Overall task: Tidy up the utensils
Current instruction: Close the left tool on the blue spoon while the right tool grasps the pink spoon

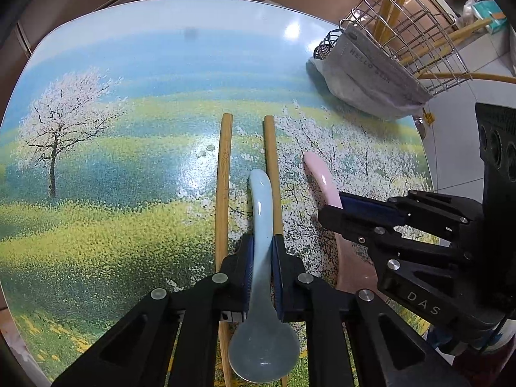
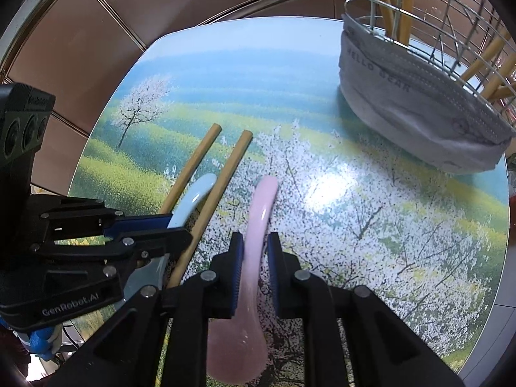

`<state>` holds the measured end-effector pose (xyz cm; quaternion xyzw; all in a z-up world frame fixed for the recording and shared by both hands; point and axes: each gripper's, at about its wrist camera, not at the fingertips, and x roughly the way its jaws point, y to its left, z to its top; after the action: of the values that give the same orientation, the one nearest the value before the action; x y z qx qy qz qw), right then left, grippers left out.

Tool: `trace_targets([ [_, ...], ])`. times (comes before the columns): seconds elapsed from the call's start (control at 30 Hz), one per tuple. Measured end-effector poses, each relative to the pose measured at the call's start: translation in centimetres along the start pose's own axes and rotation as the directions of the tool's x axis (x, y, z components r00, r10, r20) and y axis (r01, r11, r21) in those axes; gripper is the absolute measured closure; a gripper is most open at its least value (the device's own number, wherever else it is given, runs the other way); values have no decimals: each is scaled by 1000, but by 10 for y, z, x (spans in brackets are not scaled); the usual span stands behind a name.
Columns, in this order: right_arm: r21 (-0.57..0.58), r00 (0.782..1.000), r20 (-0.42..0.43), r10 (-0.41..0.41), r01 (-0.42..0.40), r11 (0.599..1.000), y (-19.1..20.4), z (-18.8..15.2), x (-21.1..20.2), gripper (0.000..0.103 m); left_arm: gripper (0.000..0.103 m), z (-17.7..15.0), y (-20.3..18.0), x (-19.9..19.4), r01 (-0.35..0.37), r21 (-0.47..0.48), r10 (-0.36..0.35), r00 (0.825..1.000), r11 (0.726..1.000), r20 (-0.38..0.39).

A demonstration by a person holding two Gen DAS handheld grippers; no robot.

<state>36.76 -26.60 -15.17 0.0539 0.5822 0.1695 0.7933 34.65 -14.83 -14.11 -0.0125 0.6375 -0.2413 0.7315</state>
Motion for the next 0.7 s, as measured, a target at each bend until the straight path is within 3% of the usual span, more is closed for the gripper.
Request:
trace_targets([
  [0.4, -30, 992, 124, 17, -14, 999, 4, -33, -49, 93, 93, -14, -5, -19, 14, 28, -15, 999, 1000, 42],
  [0.57, -61, 974, 220, 52, -39, 997, 9, -60, -78, 93, 93, -26, -7, -39, 24, 46, -28, 995, 999, 91],
  [0.7, -82, 964, 263, 28, -7, 997, 16, -81, -90, 93, 93, -42, -6, -56, 28, 47, -34, 989, 998, 141],
])
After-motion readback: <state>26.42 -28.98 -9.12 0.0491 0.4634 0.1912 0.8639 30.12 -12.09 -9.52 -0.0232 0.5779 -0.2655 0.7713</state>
